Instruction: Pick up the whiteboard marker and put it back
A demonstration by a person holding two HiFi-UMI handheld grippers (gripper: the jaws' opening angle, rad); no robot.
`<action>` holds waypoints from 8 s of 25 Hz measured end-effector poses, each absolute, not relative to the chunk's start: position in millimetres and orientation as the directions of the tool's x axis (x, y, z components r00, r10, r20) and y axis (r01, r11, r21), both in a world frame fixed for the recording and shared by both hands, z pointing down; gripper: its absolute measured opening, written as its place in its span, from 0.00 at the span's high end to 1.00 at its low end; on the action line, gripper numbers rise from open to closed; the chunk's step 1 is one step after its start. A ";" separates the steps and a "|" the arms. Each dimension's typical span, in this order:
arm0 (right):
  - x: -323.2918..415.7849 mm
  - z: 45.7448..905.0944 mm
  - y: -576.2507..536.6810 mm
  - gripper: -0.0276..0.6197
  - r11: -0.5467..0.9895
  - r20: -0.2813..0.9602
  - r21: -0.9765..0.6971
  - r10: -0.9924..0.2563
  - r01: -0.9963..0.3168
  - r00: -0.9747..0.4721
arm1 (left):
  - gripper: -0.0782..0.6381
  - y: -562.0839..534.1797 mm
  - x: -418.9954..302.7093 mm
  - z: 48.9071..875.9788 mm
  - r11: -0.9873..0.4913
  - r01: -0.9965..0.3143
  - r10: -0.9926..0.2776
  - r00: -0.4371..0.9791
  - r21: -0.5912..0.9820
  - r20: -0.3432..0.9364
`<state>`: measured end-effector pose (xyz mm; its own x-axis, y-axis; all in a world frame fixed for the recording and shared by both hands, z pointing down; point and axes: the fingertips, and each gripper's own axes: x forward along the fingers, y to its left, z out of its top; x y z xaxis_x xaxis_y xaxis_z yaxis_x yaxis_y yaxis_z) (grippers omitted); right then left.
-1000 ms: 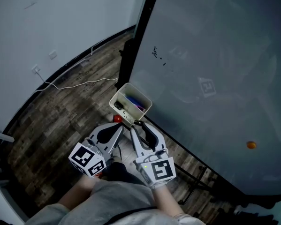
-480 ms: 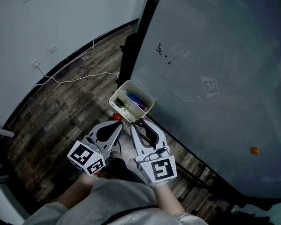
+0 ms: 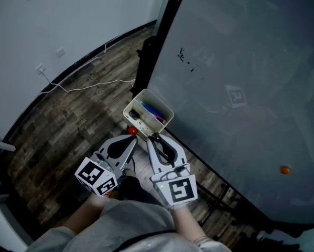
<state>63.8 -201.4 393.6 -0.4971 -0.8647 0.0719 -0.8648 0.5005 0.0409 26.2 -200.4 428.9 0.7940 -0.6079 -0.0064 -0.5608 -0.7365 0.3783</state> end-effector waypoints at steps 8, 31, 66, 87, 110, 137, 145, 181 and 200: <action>62.1 379.9 -199.6 0.84 0.498 0.055 0.042 -0.867 -0.866 -0.496 | 0.88 -195.8 17.5 425.8 -0.724 -0.560 -0.622 0.783 0.402 -0.029; 53.3 337.7 -181.0 0.84 0.480 -0.004 0.074 -0.877 -0.874 -0.481 | 0.88 -173.8 -5.8 403.5 -0.740 -0.571 -0.630 0.774 0.356 -0.068; 47.7 311.1 -164.8 0.84 0.483 -0.021 0.137 -0.871 -0.865 -0.490 | 0.88 -159.2 -7.4 386.4 -0.763 -0.566 -0.615 0.785 0.312 -0.080; 48.6 310.4 -164.9 0.84 0.479 -0.020 0.145 -0.873 -0.865 -0.487 | 0.88 -158.7 -8.9 389.0 -0.763 -0.566 -0.615 0.785 0.314 -0.079; 57.0 350.7 -193.8 0.84 0.490 0.044 0.067 -0.872 -0.869 -0.488 | 0.88 -187.7 -9.8 414.9 -0.721 -0.599 -0.645 0.763 0.349 -0.024; 57.2 397.8 -216.1 0.84 0.510 0.146 0.036 -0.853 -0.859 -0.501 | 0.88 -215.6 -9.8 448.9 -0.686 -0.618 -0.656 0.753 0.384 0.040; 52.4 395.9 -214.4 0.84 0.526 0.093 0.047 -0.849 -0.849 -0.521 | 0.88 -213.6 -8.7 449.8 -0.687 -0.618 -0.655 0.754 0.383 0.043; 63.7 391.5 -183.5 0.82 0.485 0.109 0.017 -0.870 -0.875 -0.480 | 0.88 -186.9 -5.5 433.3 -0.708 -0.602 -0.643 0.766 0.369 0.016; 65.1 385.3 -152.6 0.81 0.452 0.095 0.007 -0.888 -0.892 -0.449 | 0.88 -158.9 -2.3 419.9 -0.741 -0.572 -0.613 0.790 0.352 -0.006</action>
